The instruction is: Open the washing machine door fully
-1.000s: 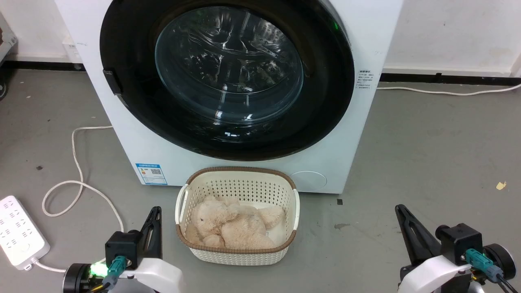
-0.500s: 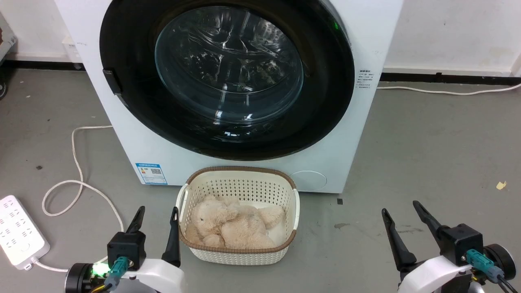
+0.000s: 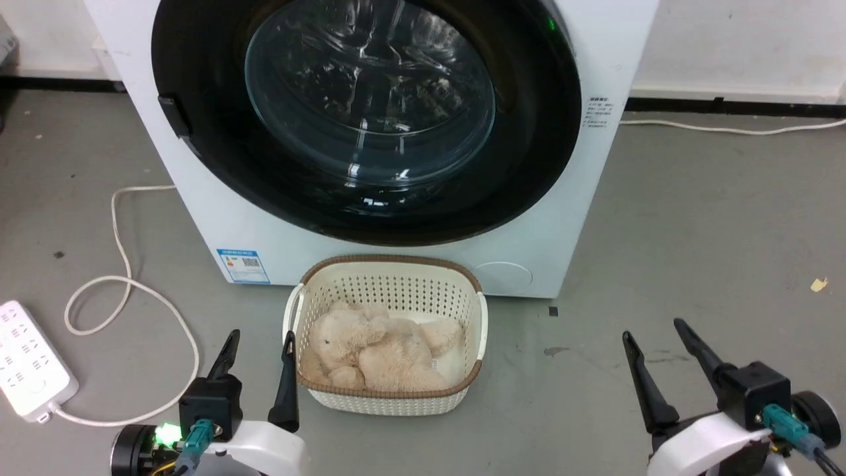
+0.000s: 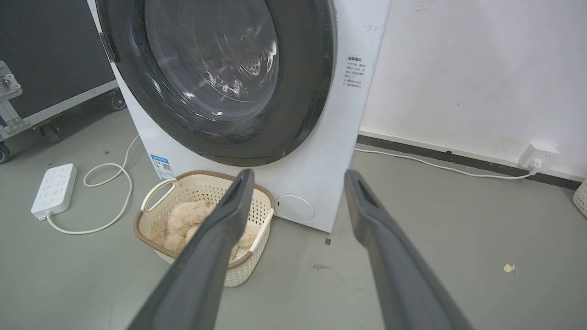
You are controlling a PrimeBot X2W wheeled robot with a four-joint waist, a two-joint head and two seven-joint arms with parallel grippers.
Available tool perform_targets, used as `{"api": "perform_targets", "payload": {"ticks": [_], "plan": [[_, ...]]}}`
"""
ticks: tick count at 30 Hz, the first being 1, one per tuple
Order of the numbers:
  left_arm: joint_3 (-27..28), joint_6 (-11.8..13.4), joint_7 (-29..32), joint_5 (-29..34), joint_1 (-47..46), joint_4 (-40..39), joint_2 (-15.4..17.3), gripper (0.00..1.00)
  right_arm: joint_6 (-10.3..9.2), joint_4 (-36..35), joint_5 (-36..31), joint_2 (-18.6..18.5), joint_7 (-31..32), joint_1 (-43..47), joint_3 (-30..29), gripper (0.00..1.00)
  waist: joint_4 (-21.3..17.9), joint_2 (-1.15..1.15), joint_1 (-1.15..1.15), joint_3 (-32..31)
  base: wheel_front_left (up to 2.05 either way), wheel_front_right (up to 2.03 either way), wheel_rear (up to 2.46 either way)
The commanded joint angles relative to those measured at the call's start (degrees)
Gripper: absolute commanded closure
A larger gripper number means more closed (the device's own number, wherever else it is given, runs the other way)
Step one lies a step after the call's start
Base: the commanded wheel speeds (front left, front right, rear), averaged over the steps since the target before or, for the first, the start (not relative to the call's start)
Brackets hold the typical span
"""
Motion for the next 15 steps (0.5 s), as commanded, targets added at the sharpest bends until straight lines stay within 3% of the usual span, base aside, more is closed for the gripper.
{"api": "perform_targets", "payload": {"ticks": [1,13,14,15], "plan": [[-0.41,0.41,-0.6,-0.3,-1.0,-0.38,0.01,0.0,0.0,-0.37,0.47,-0.41,-0.55,-1.58,-0.04,0.0,0.16,0.0,0.0,0.54,0.0,0.0,0.0],[-1.89,1.38,-2.28,-0.41,-2.71,-1.45,0.01,0.0,0.01,-0.47,4.7,-3.49,-0.07,-8.47,0.31,0.0,1.06,0.0,0.0,4.07,0.0,0.0,0.0],[-2.02,1.44,-2.4,-0.41,-2.81,-1.5,0.01,0.0,0.01,-0.36,5.32,-3.62,0.13,-9.05,0.16,0.33,1.15,0.0,0.0,4.24,0.0,0.0,0.0],[-2.15,1.52,-2.52,-0.42,-2.88,-1.55,0.01,0.0,0.01,-0.27,5.96,-3.73,0.32,-9.64,-0.03,0.88,1.24,0.0,0.0,4.4,0.0,0.0,0.0]]}}
